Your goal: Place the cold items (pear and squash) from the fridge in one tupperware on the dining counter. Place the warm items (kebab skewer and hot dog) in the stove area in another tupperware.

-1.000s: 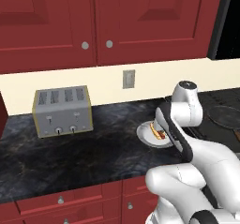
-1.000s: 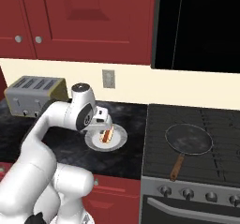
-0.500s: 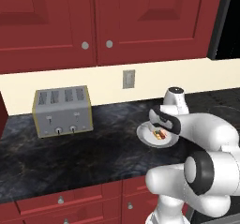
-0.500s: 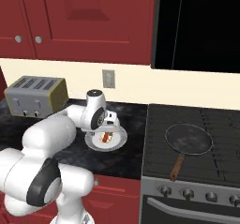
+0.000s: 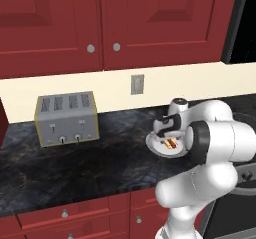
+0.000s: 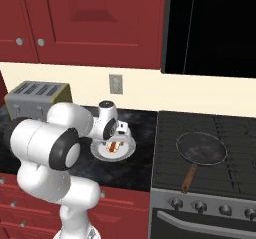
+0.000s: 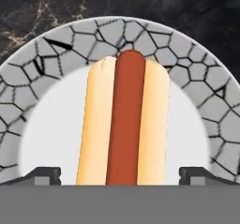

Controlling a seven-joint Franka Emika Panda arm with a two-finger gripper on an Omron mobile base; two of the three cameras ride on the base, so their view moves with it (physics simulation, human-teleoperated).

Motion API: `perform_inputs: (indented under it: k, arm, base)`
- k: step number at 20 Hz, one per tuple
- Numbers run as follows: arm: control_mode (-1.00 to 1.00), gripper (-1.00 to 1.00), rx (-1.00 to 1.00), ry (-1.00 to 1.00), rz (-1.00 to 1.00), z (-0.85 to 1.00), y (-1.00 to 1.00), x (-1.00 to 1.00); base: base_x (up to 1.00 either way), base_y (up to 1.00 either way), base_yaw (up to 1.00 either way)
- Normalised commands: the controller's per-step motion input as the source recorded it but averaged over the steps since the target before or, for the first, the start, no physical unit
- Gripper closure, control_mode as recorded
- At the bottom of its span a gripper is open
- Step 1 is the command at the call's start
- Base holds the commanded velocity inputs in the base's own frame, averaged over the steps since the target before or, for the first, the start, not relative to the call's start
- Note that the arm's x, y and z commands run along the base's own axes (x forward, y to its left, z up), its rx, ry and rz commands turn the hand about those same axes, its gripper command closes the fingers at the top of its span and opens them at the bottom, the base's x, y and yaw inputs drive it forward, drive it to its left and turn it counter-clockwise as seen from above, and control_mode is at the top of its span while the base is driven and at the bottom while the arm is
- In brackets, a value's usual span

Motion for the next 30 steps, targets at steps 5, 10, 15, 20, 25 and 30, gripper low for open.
perform_inputs:
  k: [5, 10, 15, 20, 25, 30]
  arm:
    - [-1.0, -1.0, 0.0, 0.0, 0.0, -0.45, 0.0, 0.17]
    - [-1.0, -1.0, 0.0, 0.0, 0.0, -0.55, -0.03, 0.0]
    - [-1.0, 1.0, 0.01, 0.01, -0.06, -0.44, -0.23, -0.19]
    - [-1.0, 1.0, 0.01, 0.17, -0.07, 0.04, -0.16, -0.31]
    - [-1.0, 1.0, 0.14, 0.18, -0.01, 0.94, -0.43, -0.71]
    - [-1.0, 1.0, 0.11, 0.0, 0.0, 0.82, -0.33, -1.0]
  base:
    - [0.0, 0.0, 0.0]
    - [0.0, 0.0, 0.0]
    - [0.0, 0.0, 0.0]
    - [0.0, 0.0, 0.0]
    - [0.0, 0.0, 0.0]
    - [0.0, 0.0, 0.0]
